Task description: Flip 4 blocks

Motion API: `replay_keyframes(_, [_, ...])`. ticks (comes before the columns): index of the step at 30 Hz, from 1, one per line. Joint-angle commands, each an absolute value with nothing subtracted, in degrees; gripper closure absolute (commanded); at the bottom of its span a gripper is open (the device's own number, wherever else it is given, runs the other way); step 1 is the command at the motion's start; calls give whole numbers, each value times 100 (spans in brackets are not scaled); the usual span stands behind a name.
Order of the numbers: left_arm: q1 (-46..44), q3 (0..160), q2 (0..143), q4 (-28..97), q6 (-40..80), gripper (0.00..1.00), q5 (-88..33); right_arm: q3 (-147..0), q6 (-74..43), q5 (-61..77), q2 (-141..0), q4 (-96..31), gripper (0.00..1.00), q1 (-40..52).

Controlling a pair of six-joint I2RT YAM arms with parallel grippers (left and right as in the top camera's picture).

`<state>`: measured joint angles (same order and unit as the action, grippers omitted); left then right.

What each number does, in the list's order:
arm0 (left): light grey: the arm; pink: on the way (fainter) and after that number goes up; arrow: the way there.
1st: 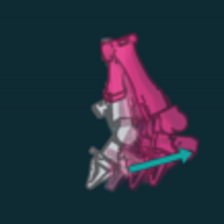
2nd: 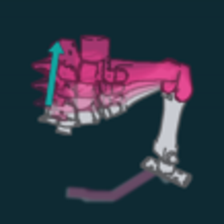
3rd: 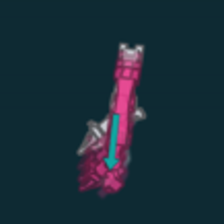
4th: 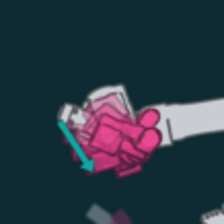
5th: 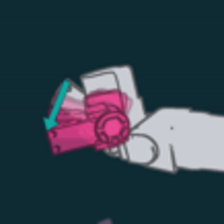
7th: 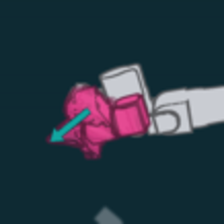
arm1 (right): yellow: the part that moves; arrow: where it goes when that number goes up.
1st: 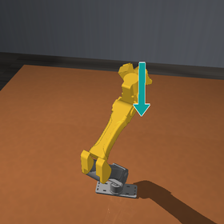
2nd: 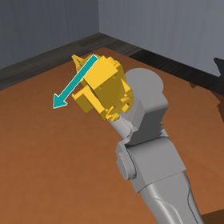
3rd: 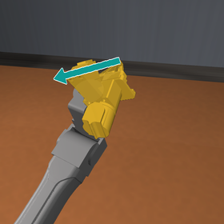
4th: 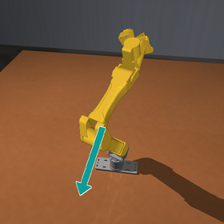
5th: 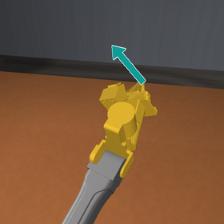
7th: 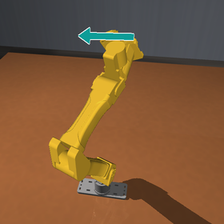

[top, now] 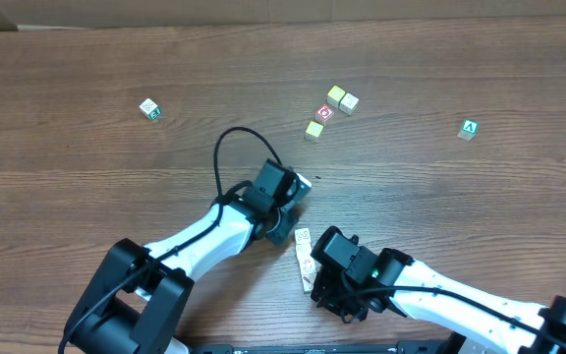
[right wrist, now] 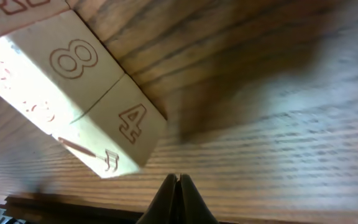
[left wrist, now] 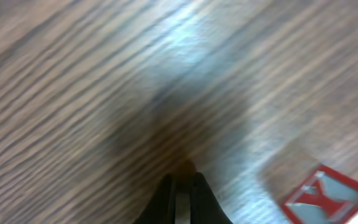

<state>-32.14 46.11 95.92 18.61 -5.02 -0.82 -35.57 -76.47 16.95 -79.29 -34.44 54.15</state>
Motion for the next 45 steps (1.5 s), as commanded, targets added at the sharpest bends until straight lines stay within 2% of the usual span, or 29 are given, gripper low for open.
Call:
replay_keyframes(1, [-2971,4602,9721,1922,-89,96,60,-3640,-7675,1376,-7546,-3664,96,5439])
replay_keyframes(10, [-2606,5203,8698,2298,513,96,541,-4641,-7293,-25,-6521,-5732,96,5437])
replay_keyframes(13, [-2567,5791,8162,2856,799,96,856,-5330,-6707,-663,-6195,-6261,96,5430])
replay_keyframes(15, [-2596,6490,7642,3588,1122,96,1173,-6058,-5920,-1345,-6047,-6606,95,5430])
replay_keyframes(24, [-2816,8958,5780,6007,1857,96,1507,-8460,-3627,-2700,-6031,-7284,62,5430])
replay_keyframes(28, [-2895,9476,4840,6764,2038,96,1653,-9139,-3551,-3212,-6031,-7448,25,5430])
replay_keyframes(32, [-2888,9590,3857,7500,2043,96,1712,-9511,-3551,-3430,-6031,-7470,0,5430])
replay_keyframes(38, [-2834,9590,2714,8621,2335,96,1708,-9531,-3553,-3470,-6051,-7540,0,5430])
replay_keyframes(42, [-2665,9590,2252,8941,2198,96,1728,-9522,-3553,-3463,-6062,-7686,0,5430])
replay_keyframes(45, [-2615,9590,2075,8949,2187,83,1743,-9522,-3555,-3417,-6066,-7808,0,5430])
